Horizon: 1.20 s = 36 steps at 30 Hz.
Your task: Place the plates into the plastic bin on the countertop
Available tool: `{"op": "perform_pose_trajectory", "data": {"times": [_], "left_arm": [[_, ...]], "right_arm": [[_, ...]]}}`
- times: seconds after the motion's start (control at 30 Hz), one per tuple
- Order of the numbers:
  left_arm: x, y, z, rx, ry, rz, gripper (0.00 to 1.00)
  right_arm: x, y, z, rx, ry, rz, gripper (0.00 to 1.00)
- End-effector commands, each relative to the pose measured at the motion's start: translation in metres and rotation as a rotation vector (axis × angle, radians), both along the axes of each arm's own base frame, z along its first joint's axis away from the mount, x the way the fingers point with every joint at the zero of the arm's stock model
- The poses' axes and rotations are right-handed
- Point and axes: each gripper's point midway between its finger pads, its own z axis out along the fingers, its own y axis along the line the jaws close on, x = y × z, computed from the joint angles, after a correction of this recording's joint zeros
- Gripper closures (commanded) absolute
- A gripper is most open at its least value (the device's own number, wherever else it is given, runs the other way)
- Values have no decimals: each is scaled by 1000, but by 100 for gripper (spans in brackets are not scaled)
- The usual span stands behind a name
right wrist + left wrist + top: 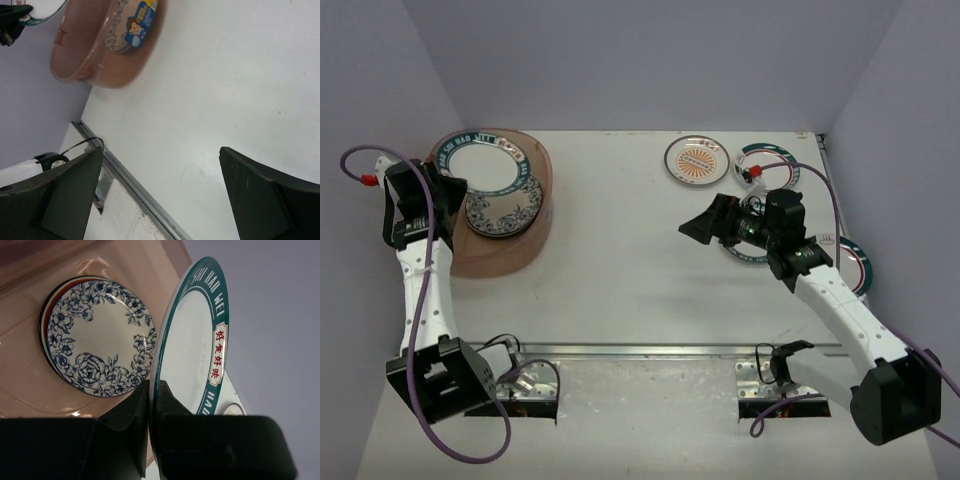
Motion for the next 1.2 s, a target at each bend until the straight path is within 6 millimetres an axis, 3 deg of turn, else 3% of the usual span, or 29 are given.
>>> {"op": "perform_pose_trajectory", "data": {"times": [0.0, 0.13, 0.27, 0.33, 0.37, 0.43, 0.47, 0.5, 0.53, 0.57, 0.7, 0.83, 0.93, 1.07, 1.17], "left_arm": [[38, 22, -11, -56, -35, 66, 100], [65, 34, -39, -87, 15, 51, 100], [73, 41, -60, -100, 53, 53, 100], [73, 41, -80, -124, 97, 49, 99], [73, 40, -88, -133, 112, 44, 89], [69, 38, -99, -149, 134, 45, 37], [66, 38, -103, -153, 144, 54, 24], [65, 39, -105, -152, 150, 64, 19], [63, 39, -108, -149, 156, 68, 3], [63, 40, -109, -146, 161, 65, 0], [67, 38, -119, -138, 242, 19, 0], [73, 29, -147, -188, 357, -48, 0], [61, 27, -163, -158, 459, -12, 0], [44, 33, -158, -113, 472, 70, 0], [31, 42, -118, -38, 412, 145, 0]], "right_arm": [[-10, -19, -12, -162, -18, -8, 1], [-20, -18, -2, -172, -52, 39, 1], [-30, -21, 5, -186, -88, 53, 1], [-32, -25, 11, -205, -119, 43, 1], [-33, -28, 14, -214, -130, 30, 1], [-31, -35, 16, -233, -136, -11, 1], [-30, -38, 17, -241, -137, -35, 1], [-29, -40, 17, -245, -136, -49, 1], [-29, -42, 17, -248, -132, -60, 1], [-29, -42, 16, -252, -125, -61, 1], [-31, -37, 10, -249, -73, -22, 1], [-31, -34, 5, -246, -45, -5, 1], [-33, -33, 6, -245, -43, 9, 1], [-34, -37, 11, -266, -46, -8, 1], [-35, -44, 22, -294, -75, -27, 1]]}}
